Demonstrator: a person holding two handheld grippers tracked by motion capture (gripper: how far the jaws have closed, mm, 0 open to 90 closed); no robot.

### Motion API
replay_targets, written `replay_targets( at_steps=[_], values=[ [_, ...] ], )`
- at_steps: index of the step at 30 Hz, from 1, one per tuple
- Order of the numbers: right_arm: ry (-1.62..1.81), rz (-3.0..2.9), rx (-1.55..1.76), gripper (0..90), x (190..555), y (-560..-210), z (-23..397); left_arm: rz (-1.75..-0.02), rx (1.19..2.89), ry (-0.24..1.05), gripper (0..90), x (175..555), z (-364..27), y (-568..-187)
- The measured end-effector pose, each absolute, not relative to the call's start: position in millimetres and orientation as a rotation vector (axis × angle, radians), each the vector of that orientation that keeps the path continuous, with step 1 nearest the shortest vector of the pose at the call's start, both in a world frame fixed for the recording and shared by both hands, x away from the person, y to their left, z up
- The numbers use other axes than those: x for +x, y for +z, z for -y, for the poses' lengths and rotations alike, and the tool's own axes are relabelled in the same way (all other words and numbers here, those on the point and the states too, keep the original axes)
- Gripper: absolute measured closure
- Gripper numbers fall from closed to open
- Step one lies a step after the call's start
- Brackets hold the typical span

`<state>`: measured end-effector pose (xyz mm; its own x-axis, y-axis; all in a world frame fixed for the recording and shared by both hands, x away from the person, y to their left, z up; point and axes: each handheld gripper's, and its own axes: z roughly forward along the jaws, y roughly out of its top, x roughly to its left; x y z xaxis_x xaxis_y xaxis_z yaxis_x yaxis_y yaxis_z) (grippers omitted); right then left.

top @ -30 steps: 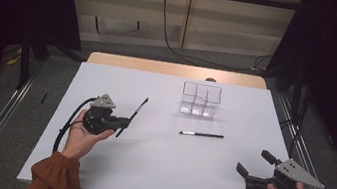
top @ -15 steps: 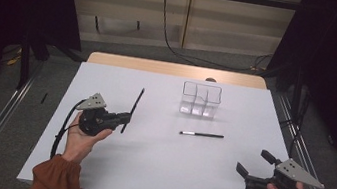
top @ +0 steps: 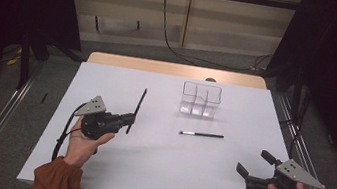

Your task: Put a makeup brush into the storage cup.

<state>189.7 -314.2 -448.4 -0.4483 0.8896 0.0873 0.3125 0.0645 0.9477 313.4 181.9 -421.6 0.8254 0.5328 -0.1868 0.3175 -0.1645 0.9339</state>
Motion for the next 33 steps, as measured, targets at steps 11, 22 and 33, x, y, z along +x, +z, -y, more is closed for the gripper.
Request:
replay_targets(
  at_steps=[11,22,33],
  values=[
    [1.425,-1.831,1.166,0.8,189.8,-446.5,309.1,-0.642,1.763,0.213,84.2,309.1,-179.5,-421.8],
    [1.488,-1.838,1.136,0.4,187.6,-441.8,300.8,-0.597,1.791,0.193,84.2,301.1,-165.1,-423.4],
    [1.582,-1.866,1.063,2.9,197.7,-424.6,276.7,-0.533,1.798,0.149,84.2,296.5,-143.0,-421.7]
  ],
)
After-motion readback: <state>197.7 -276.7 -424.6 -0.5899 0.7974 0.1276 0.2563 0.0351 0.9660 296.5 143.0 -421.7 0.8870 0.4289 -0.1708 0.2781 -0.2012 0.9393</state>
